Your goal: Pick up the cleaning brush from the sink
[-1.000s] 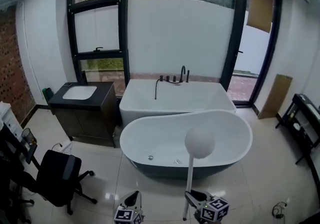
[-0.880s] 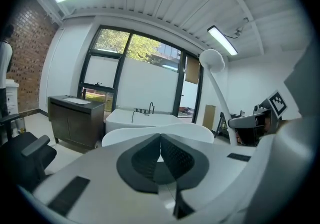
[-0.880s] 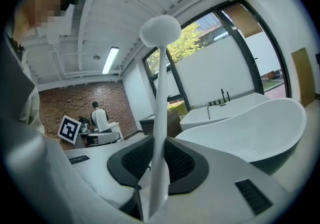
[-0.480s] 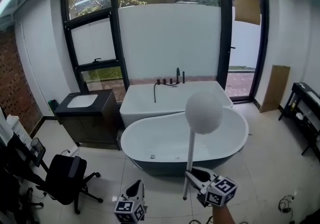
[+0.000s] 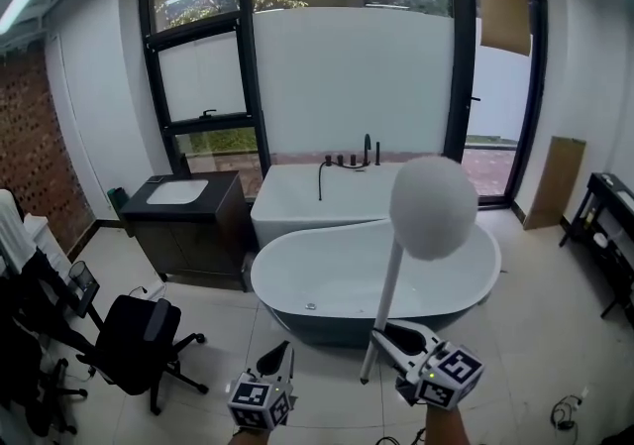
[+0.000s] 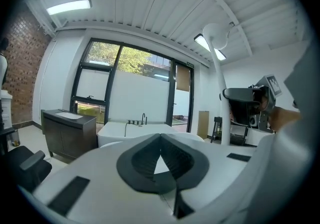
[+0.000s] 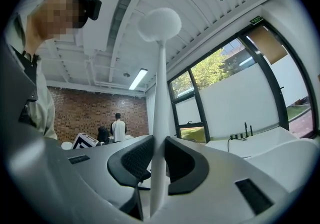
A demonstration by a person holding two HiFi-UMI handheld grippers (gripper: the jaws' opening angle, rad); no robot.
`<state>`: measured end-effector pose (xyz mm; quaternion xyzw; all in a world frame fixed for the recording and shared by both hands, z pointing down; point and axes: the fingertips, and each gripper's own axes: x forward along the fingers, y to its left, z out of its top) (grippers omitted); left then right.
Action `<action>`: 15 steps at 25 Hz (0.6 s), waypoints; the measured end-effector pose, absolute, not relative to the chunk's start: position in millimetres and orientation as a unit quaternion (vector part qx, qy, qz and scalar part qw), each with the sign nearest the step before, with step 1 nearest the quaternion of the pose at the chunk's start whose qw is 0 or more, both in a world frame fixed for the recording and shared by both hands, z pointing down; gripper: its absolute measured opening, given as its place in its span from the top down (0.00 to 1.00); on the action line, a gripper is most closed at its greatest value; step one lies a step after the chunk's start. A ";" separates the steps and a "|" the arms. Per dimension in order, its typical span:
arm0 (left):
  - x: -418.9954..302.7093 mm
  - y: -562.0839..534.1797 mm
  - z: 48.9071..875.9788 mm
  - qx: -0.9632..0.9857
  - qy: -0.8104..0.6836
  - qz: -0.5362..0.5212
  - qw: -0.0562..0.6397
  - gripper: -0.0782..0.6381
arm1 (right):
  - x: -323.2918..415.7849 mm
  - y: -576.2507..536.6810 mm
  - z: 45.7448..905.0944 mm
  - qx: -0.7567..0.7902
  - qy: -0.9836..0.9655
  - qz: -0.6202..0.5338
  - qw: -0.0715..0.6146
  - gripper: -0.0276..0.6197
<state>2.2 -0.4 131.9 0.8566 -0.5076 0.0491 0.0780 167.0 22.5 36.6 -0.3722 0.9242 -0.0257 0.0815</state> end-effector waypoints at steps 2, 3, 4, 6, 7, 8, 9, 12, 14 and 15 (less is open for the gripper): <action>0.1 0.5 131.4 0.856 -0.509 0.046 0.079 0.88 | 160.9 20.6 35.6 -0.366 0.927 -0.023 0.077 0.87; -1.1 2.0 133.5 0.855 -0.511 0.046 0.081 0.88 | 158.8 20.0 36.5 -0.362 0.929 -0.023 0.075 0.87; -2.0 3.8 136.2 0.853 -0.513 0.046 0.082 0.88 | 157.3 19.5 37.8 -0.359 0.930 -0.024 0.074 0.87; -2.3 7.2 141.2 0.851 -0.516 0.043 0.084 0.88 | 155.8 18.2 41.2 -0.354 0.932 -0.029 0.073 0.87; -2.2 8.7 143.2 0.850 -0.518 0.040 0.086 0.88 | 155.0 17.5 43.2 -0.350 0.933 -0.032 0.072 0.87; -2.7 9.6 145.2 0.848 -0.521 0.036 0.088 0.88 | 153.7 16.8 45.3 -0.347 0.935 -0.034 0.070 0.87; -3.9 10.1 147.5 0.846 -0.524 0.033 0.091 0.88 | 151.6 16.0 47.0 -0.343 0.936 -0.034 0.068 0.87; -11.0 11.4 157.0 0.840 -0.532 0.028 0.100 0.88 | 143.3 13.6 48.4 -0.333 0.940 -0.032 0.067 0.87; -17.5 12.9 158.0 0.837 -0.538 0.027 0.097 0.88 | 136.7 11.4 50.7 -0.327 0.942 -0.035 0.066 0.87; -21.3 13.8 158.4 0.835 -0.542 0.026 0.097 0.88 | 133.3 10.5 51.8 -0.324 0.943 -0.035 0.065 0.87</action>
